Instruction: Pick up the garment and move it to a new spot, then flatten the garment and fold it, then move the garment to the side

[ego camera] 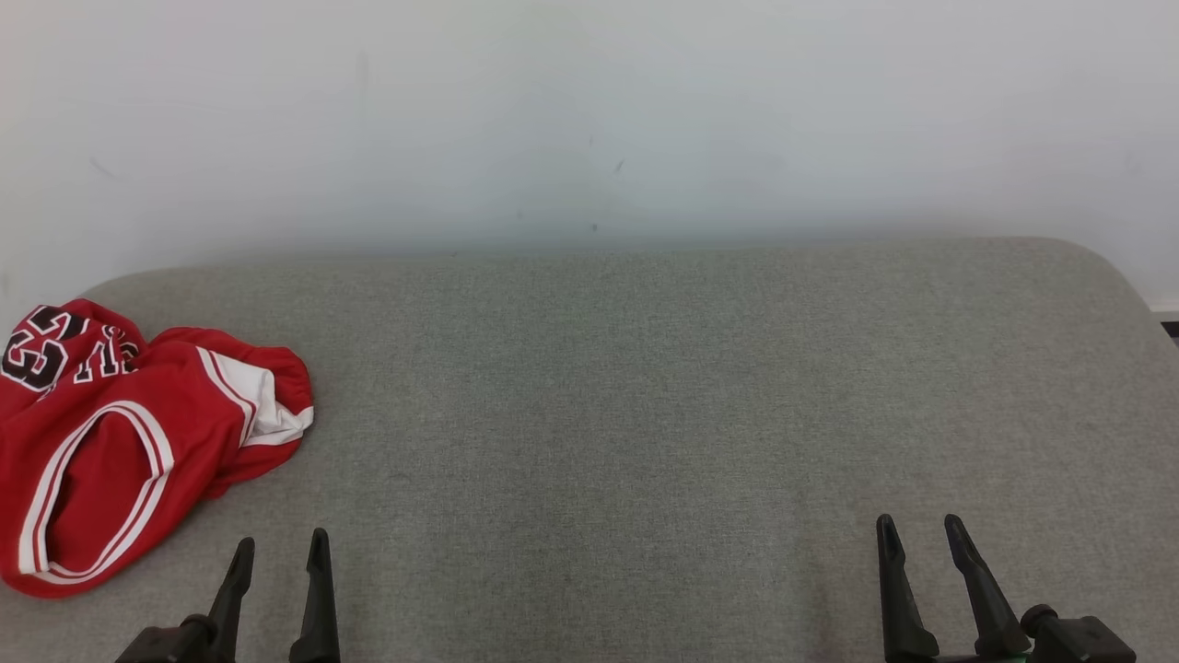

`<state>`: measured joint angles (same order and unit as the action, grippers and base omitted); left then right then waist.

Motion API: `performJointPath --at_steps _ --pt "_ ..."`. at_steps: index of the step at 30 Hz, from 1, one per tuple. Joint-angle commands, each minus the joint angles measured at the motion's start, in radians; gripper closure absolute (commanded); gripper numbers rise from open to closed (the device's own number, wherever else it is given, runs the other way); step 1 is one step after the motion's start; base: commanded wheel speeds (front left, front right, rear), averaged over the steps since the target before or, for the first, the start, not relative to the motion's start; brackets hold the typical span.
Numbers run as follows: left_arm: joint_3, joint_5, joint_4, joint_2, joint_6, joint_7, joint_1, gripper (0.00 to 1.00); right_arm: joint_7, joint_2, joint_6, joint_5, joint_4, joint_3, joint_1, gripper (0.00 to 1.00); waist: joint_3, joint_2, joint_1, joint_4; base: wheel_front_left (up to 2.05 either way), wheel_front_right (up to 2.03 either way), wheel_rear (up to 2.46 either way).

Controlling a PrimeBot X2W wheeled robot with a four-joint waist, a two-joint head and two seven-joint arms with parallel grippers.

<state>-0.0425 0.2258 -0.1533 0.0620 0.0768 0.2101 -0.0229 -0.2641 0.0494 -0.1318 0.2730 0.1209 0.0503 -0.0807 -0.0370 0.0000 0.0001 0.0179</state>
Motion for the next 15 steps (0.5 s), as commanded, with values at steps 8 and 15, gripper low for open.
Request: performJointPath --at_steps 8,15 --pt "0.008 0.003 -0.008 0.009 -0.011 0.002 0.015 0.00 -0.001 0.002 0.002 0.008 0.007 0.003 -0.001 0.00 0.000 0.0000 -0.0001 0.019 0.00 0.00 0.00" --pt "0.010 -0.005 -0.009 0.018 -0.022 0.003 0.017 0.00 -0.001 0.002 0.002 0.016 0.011 0.009 -0.003 0.00 0.000 0.0000 -0.0001 0.076 0.00 0.00 0.00"
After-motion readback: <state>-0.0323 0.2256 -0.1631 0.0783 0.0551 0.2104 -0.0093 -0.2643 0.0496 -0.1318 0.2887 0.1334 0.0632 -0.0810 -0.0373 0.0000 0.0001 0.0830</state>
